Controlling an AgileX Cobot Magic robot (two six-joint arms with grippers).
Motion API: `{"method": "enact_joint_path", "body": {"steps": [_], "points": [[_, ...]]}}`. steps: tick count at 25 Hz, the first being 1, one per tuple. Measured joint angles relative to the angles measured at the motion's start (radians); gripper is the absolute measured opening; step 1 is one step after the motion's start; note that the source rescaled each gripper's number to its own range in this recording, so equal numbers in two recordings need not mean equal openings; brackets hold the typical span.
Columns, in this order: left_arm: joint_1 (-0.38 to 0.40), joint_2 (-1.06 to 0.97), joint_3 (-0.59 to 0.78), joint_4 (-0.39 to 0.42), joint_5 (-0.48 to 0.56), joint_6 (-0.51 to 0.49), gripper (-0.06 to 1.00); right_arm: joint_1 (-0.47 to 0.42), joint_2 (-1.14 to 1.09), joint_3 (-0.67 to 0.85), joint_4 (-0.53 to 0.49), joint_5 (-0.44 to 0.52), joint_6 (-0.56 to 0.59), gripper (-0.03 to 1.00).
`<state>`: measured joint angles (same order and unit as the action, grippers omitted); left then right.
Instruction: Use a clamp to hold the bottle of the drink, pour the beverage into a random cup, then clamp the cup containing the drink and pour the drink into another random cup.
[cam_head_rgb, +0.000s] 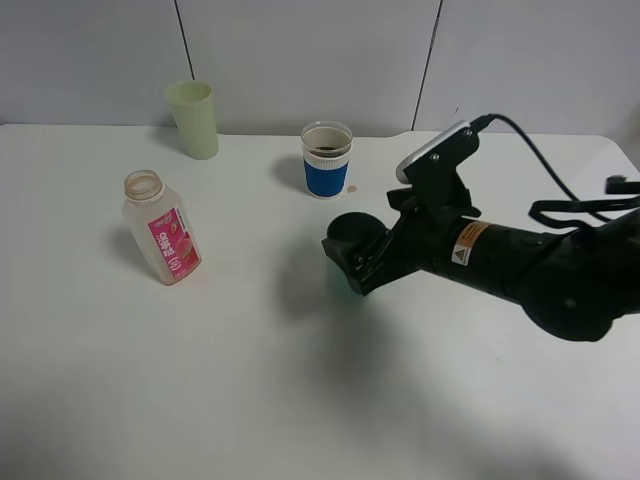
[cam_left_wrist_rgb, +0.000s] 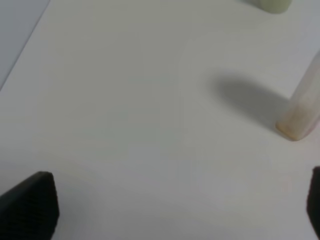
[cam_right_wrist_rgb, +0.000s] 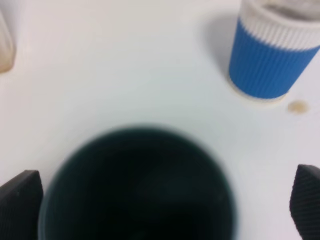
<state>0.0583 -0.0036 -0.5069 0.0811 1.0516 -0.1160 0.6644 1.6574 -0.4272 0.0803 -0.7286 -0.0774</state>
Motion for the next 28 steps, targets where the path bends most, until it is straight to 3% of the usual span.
{"method": "enact_joint_path", "body": {"steps": [5, 9, 14, 20, 23, 28], "points": [[0.0, 0.0, 0.0, 0.0, 0.0, 0.0, 1.0, -0.009, -0.188, 0.001, 0.038, 0.052, -0.134, 1.0], [0.0, 0.0, 0.0, 0.0, 0.0, 0.0, 1.0, -0.07, -0.321, 0.001, 0.059, 0.137, -0.162, 1.0], [0.0, 0.0, 0.0, 0.0, 0.0, 0.0, 1.0, -0.193, -0.458, 0.001, 0.008, 0.247, -0.147, 1.0], [0.0, 0.0, 0.0, 0.0, 0.0, 0.0, 1.0, -0.419, -0.611, 0.001, -0.122, 0.355, -0.014, 1.0], [0.0, 0.0, 0.0, 0.0, 0.0, 0.0, 1.0, -0.546, -0.685, -0.025, -0.195, 0.486, 0.06, 1.0], [0.0, 0.0, 0.0, 0.0, 0.0, 0.0, 1.0, -0.693, -0.805, -0.157, -0.309, 0.851, 0.18, 1.0]]}}
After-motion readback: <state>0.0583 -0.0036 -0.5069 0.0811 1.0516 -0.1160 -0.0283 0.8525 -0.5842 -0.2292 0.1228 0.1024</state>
